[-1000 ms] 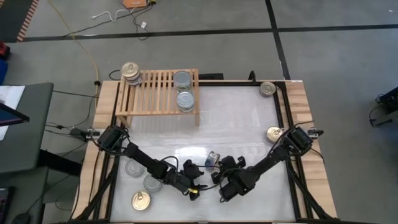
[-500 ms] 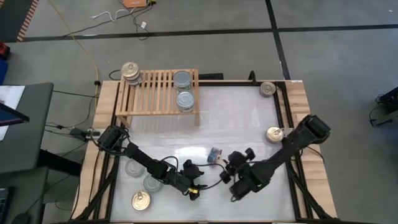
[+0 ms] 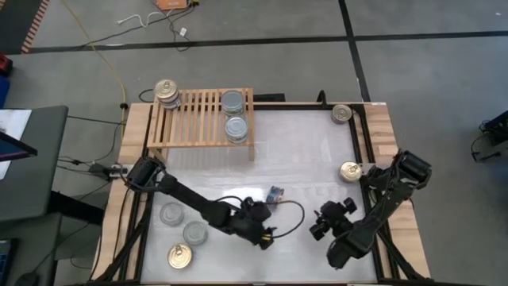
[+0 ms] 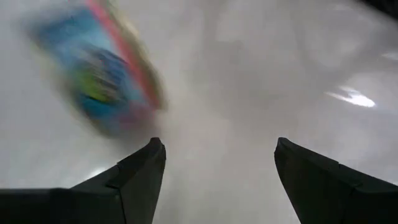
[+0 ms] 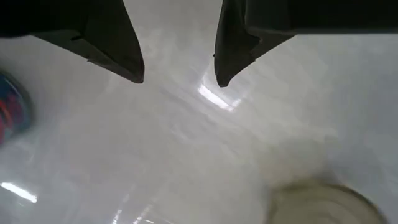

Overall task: Stack canned seafood by type on shelf
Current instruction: Put the blue tuna can on the shelf

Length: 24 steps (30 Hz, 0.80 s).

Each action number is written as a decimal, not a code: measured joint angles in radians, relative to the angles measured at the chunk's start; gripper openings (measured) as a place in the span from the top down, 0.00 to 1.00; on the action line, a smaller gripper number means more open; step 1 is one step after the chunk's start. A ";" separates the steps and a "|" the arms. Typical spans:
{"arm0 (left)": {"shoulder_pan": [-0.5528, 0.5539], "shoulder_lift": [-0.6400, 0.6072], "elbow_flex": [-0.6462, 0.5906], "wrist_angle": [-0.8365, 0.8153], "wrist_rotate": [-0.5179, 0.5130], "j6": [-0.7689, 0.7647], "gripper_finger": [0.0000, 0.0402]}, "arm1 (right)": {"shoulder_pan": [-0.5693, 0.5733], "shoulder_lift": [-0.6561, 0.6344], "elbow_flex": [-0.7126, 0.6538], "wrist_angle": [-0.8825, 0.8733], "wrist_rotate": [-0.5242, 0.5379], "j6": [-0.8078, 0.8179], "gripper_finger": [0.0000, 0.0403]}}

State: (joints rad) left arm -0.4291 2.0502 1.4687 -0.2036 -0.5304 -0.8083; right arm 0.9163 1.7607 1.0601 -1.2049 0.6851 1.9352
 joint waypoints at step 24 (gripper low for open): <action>0.192 0.035 0.207 -0.259 0.018 -0.183 0.28 | 0.092 0.001 -0.088 0.080 -0.004 0.134 0.45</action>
State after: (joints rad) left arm -0.2371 2.0857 1.6760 -0.4623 -0.5126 -0.9909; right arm 1.0084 1.7615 0.9722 -1.1245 0.6810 2.0689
